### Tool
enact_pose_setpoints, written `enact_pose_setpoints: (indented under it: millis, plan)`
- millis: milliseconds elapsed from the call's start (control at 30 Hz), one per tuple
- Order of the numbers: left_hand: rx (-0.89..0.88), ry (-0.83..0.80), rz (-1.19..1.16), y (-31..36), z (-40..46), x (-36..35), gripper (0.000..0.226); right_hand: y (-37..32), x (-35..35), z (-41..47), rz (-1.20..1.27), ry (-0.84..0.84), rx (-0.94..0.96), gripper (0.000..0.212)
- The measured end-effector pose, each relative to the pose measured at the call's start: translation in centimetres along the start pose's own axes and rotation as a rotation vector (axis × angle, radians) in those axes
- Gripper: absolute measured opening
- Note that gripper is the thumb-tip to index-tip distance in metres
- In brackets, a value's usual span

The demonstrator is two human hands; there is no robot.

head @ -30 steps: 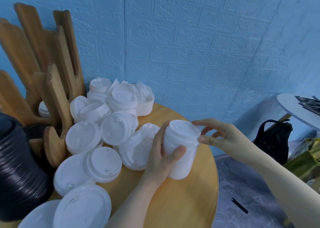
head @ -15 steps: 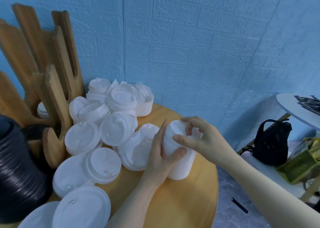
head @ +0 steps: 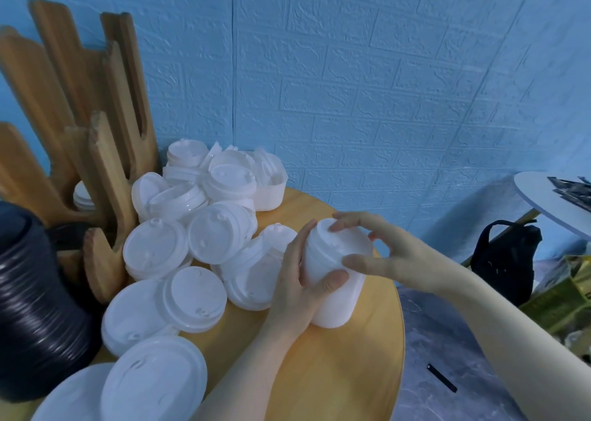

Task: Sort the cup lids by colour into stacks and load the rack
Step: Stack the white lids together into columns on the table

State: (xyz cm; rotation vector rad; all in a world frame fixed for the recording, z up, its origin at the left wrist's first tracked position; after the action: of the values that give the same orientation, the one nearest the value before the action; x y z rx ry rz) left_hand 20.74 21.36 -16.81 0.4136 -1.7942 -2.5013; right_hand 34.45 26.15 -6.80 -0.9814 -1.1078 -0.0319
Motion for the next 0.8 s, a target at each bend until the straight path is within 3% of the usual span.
enact_pose_setpoints:
  millis: [200,433,600,800]
  plan:
    - [0.016,0.007,-0.011,-0.5,0.1,0.2,0.094,-0.3,-0.9,0.7,-0.122,0.103,-0.070,0.055]
    - [-0.005,0.022,0.026,-0.3,0.1,0.1,0.084,-1.0,-2.1,0.7,-0.308,0.226,-0.103,0.050]
    - [-0.009,0.041,0.007,-0.2,0.2,0.1,0.082,0.5,-2.9,0.1,0.101,0.168,-0.052,0.047]
    - [-0.017,0.039,0.048,-0.4,0.0,0.1,0.086,1.5,-4.0,-2.1,0.204,0.356,0.078,0.043]
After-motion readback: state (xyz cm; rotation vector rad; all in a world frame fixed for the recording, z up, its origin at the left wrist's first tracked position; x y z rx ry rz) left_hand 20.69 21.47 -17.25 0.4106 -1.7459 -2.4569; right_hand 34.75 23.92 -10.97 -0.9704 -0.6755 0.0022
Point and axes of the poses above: each hand's wrist, its own z-axis towards the middle knuckle, its own x-axis out of the back of the hand, y = z × x, the point moved 4 cm from there along z, towards the middle knuckle, and after that the axes turned 3 degrees about -z, right-handed, at the moved point
